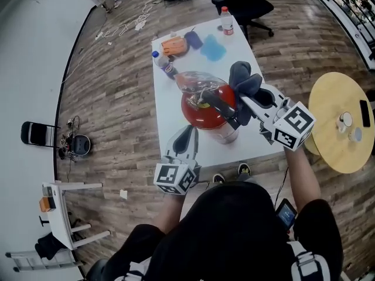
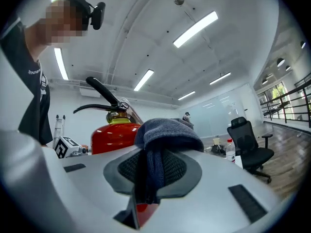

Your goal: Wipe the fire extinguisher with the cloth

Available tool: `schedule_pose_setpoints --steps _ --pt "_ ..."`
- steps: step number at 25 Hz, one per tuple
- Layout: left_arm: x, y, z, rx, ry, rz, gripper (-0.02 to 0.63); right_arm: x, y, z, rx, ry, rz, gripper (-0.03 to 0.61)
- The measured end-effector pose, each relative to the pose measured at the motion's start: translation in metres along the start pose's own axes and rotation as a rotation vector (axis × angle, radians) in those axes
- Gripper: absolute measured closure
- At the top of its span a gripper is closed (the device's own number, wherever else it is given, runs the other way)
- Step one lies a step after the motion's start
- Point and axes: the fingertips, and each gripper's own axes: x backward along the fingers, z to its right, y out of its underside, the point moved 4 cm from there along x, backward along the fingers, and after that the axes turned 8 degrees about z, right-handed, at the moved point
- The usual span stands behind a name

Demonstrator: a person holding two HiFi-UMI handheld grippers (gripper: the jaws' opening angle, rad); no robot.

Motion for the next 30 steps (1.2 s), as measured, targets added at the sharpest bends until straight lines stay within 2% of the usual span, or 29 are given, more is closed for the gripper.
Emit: schedule_pose_setpoints --steps 3,8,16,19,22,25,28,30 --pt "-0.003 0.000 -0.005 -0.002 -0.033 0.004 0.568 -0.019 0.005 0.012 -0.003 -0.040 -0.016 0.508" --pt "-0.007 0.001 -0.011 -0.005 -0.083 0.019 0.568 -0.040 0.003 0.022 0.079 -0.127 -0.036 0.508" --pt "-0.007 -0.001 -0.012 -0.012 -0.142 0.043 0.568 -0.067 0.039 0.034 -0.020 -0.260 -0.127 0.509" --pt "-0.007 0.000 -0.010 -0.012 -0.153 0.043 0.568 -0.063 0.079 0.040 -0.046 -0.287 -0.215 0.509" --pt "-0.008 0.004 -0.012 -0.015 -0.164 0.035 0.568 -0.053 0.135 0.048 -0.092 -0.293 -0.324 0.509" --pt "-0.009 0.007 -0.012 -0.012 -0.179 0.024 0.568 -0.035 0.199 0.057 -0.170 -0.253 -0.436 0.509" --pt "-0.011 0.007 -0.013 -0.008 -0.186 0.023 0.568 -0.009 0.265 0.063 -0.133 -0.198 -0.629 0.509" --pt "-0.011 0.008 -0.013 -0.011 -0.185 0.019 0.568 0.011 0.292 0.063 -0.158 -0.166 -0.681 0.511"
